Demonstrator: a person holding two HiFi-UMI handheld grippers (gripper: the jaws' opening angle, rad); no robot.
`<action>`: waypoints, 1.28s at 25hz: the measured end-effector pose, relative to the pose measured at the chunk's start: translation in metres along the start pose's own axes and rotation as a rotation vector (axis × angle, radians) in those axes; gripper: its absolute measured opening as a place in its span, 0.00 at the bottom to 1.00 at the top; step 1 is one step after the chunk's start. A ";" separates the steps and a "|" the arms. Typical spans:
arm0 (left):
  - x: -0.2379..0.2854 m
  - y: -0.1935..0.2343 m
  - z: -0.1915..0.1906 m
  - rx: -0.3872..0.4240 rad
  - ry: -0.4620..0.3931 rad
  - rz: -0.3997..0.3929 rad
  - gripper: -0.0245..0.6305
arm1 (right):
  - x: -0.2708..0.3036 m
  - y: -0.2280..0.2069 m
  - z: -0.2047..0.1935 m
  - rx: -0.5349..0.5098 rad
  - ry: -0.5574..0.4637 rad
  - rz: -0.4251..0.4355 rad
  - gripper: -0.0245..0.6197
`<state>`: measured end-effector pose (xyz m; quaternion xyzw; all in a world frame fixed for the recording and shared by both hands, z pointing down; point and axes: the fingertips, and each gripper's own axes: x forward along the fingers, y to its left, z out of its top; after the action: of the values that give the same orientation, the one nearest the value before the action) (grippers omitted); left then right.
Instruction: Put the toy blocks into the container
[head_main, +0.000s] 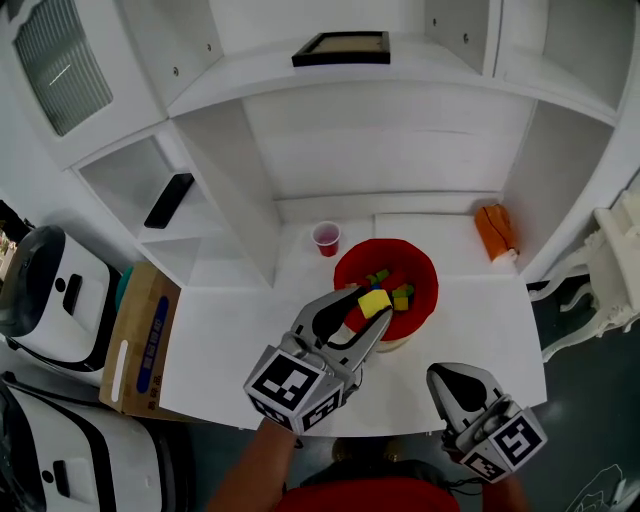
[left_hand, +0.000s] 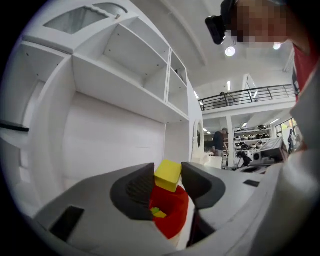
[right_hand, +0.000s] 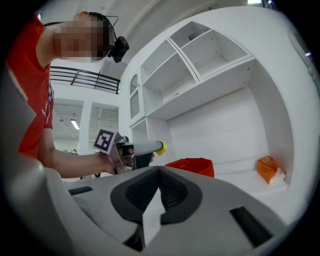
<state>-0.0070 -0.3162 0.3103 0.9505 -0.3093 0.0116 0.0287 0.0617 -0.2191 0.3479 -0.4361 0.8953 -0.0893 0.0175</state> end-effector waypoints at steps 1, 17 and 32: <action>0.008 0.006 -0.003 0.000 0.022 0.009 0.34 | -0.002 0.000 0.001 0.000 -0.003 0.000 0.05; 0.021 -0.006 -0.014 -0.035 0.022 -0.025 0.30 | -0.009 -0.003 0.011 0.011 -0.034 0.008 0.05; -0.042 -0.102 -0.024 0.006 0.025 -0.111 0.05 | 0.002 0.024 0.027 -0.116 -0.062 0.013 0.05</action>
<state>0.0196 -0.2076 0.3274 0.9660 -0.2557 0.0228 0.0303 0.0445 -0.2102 0.3168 -0.4329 0.9009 -0.0236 0.0208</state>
